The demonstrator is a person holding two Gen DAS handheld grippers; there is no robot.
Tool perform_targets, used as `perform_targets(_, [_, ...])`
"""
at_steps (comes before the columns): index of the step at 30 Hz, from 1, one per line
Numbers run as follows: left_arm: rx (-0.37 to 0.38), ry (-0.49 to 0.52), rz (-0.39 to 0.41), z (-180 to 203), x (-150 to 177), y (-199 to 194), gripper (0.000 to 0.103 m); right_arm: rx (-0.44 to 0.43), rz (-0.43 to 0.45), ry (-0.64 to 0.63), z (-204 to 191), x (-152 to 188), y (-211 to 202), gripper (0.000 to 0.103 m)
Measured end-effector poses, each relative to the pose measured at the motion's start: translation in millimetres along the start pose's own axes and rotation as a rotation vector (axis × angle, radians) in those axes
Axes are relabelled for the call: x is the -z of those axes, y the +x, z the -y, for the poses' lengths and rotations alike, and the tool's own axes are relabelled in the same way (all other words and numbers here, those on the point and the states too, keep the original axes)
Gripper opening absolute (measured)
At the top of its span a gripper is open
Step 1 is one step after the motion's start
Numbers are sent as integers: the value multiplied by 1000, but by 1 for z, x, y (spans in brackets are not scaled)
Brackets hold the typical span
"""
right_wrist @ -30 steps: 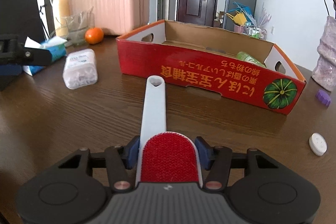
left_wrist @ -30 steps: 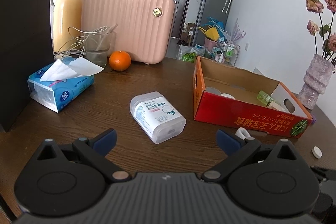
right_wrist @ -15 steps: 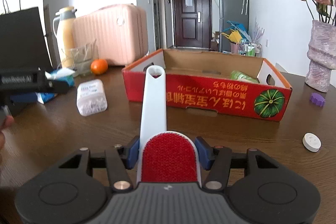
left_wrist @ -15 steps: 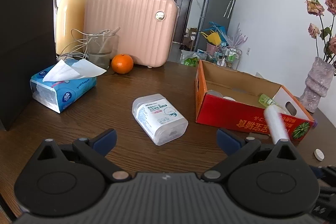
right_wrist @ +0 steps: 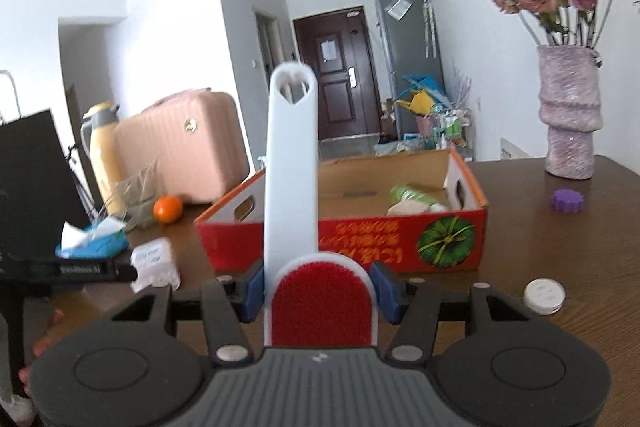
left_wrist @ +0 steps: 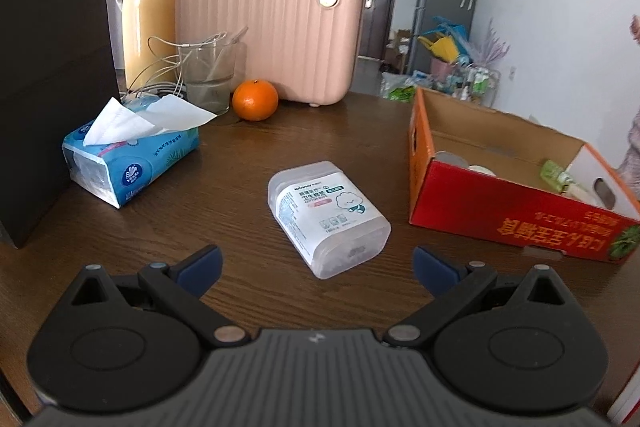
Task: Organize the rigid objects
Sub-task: 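Lift the lint brush with the right tool while the left tool grasps the cotton-bud box, then carry the cotton-bud box and lint brush over the box with both tools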
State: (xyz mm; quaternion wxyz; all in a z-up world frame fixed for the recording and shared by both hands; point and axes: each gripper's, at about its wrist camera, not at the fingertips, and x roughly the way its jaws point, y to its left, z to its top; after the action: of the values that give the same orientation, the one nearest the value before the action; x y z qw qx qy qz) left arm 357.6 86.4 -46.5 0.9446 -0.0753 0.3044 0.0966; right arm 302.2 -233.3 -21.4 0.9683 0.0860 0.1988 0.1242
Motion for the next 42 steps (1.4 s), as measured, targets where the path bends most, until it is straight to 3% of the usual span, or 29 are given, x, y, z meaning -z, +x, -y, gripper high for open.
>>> perform_targets(15, [-203,-26,-22,39,-24,58,103,37,39,76,50,-17,5,54])
perform_targets(19, [-253,-11,-79,41,-28,80,103,52,43,90,55,-17,7,54])
perform_targets(25, [-233,-48,-133,30,-31,98,102,94,52,88,55,-15,10,54])
perform_targets(28, [-211,-63,-163,26,-29,104,86,107,57,82,53,-15,11,54])
perform_targets(30, [-208,-53,-148,27,-30,101,71,110,59,81,50,-15,10,54])
perform_targets(32, [-192,-47,-140,27,-29,100,66,107,60,81,47,-14,10,54])
perform_targets(36, [-143,-84,-125,20,-30,94,66,104,70,69,38,-12,7,54])
perform_targets(42, [-142,-94,-56,12,-30,73,66,92,88,68,29,-9,-1,54])
